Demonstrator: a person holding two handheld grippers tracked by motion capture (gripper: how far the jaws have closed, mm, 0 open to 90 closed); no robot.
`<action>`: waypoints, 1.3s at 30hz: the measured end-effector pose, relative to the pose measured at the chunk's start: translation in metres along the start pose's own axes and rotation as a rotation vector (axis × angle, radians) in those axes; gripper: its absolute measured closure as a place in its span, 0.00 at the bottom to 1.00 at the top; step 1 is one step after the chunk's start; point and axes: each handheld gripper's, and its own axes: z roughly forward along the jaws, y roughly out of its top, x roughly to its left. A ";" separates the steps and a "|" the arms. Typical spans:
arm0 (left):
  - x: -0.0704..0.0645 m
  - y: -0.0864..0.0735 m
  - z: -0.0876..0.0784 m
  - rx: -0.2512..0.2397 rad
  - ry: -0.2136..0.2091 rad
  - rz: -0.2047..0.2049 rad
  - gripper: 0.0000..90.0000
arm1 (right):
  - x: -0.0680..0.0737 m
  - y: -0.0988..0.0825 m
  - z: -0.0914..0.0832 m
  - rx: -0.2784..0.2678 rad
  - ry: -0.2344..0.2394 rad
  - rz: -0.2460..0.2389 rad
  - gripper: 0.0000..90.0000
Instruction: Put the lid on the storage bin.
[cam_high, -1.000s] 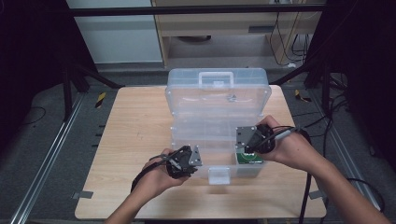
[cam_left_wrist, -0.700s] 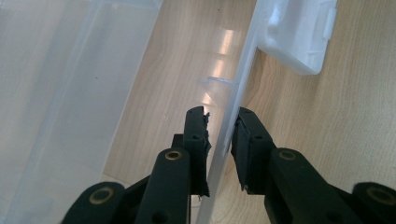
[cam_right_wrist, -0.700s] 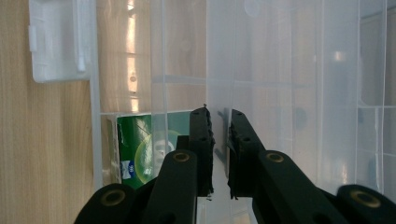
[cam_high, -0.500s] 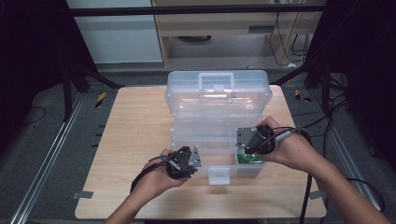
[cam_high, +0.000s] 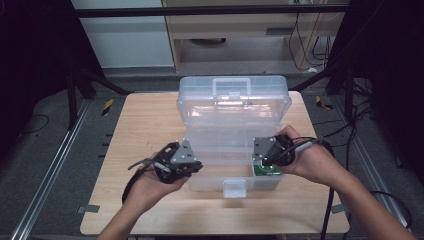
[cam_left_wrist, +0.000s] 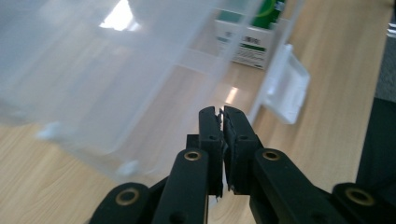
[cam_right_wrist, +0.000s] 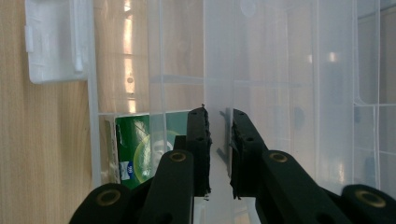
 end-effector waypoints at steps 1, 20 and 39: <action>0.005 0.000 -0.003 -0.004 0.005 -0.019 0.97 | 0.001 0.000 0.000 -0.001 -0.002 0.001 0.89; 0.083 0.013 -0.018 -0.093 0.056 -0.271 1.00 | 0.006 0.000 0.002 0.000 0.000 -0.007 0.87; 0.082 0.004 -0.020 -0.122 0.046 -0.316 1.00 | 0.019 -0.001 0.004 0.016 0.031 -0.016 0.89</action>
